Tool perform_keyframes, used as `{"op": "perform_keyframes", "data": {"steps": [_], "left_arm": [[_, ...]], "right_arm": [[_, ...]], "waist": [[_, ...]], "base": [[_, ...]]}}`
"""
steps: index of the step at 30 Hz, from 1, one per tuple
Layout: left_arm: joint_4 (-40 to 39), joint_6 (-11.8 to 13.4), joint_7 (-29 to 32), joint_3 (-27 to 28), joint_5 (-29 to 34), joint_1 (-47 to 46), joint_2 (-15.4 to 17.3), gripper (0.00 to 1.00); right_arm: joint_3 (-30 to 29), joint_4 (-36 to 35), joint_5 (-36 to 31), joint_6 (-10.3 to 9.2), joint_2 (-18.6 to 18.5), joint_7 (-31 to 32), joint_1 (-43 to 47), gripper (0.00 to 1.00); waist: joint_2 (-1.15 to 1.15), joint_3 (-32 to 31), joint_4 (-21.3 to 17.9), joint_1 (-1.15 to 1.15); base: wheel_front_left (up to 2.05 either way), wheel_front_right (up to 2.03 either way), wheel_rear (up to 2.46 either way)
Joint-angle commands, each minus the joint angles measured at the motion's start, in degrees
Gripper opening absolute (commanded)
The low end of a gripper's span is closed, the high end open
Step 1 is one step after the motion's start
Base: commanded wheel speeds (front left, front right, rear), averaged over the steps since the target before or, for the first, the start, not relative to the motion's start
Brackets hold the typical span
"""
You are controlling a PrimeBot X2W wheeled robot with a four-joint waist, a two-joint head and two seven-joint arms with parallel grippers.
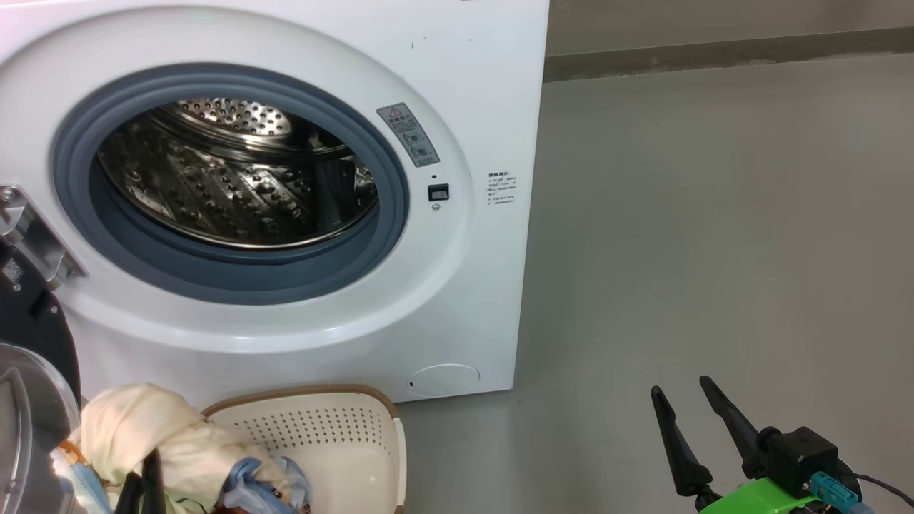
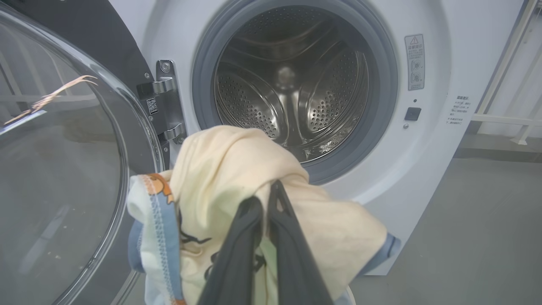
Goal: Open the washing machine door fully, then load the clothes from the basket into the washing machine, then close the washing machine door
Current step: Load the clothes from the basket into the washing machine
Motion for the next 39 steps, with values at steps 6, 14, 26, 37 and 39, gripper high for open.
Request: {"op": "perform_keyframes", "data": {"steps": [6, 14, 26, 37, 39], "left_arm": [[-0.8, -0.6, -0.4, 1.8, -0.5, -1.7, 0.2, 0.0], [0.9, -1.0, -0.4, 0.8, -1.7, -4.3, 0.1, 0.0], [3.7, -2.2, -0.4, 0.7, -1.9, -12.1, 0.1, 0.0], [9.4, -3.8, -0.4, 2.8, -1.2, -24.9, 2.4, 0.0], [10.9, -4.0, -0.4, 2.4, -0.9, -27.5, 3.3, 0.0]], "right_arm": [[1.1, -1.4, -0.3, 0.09, -0.6, -0.3, -0.9, 1.0], [0.8, -2.2, -0.5, 0.09, -0.4, -0.3, -1.3, 1.0], [0.5, -3.4, -0.9, 0.09, -0.2, -0.3, -3.4, 1.0], [0.6, -4.4, -1.5, 0.09, -0.2, -0.3, -6.4, 1.0], [0.6, -4.5, -1.5, 0.09, -0.1, -0.3, -6.8, 1.0]], "waist": [[0.0, 0.7, -0.1, 0.0], [0.0, 3.3, -0.5, 0.0], [0.0, 9.7, -2.1, 0.0], [0.0, 17.0, -5.0, 0.0], [0.0, 18.2, -5.5, 0.0]], "base": [[0.0, 0.0, 0.0], [0.0, 0.0, 0.0], [0.0, 0.0, 0.0], [0.0, 0.0, 0.0], [0.0, 0.0, 0.0]]}}
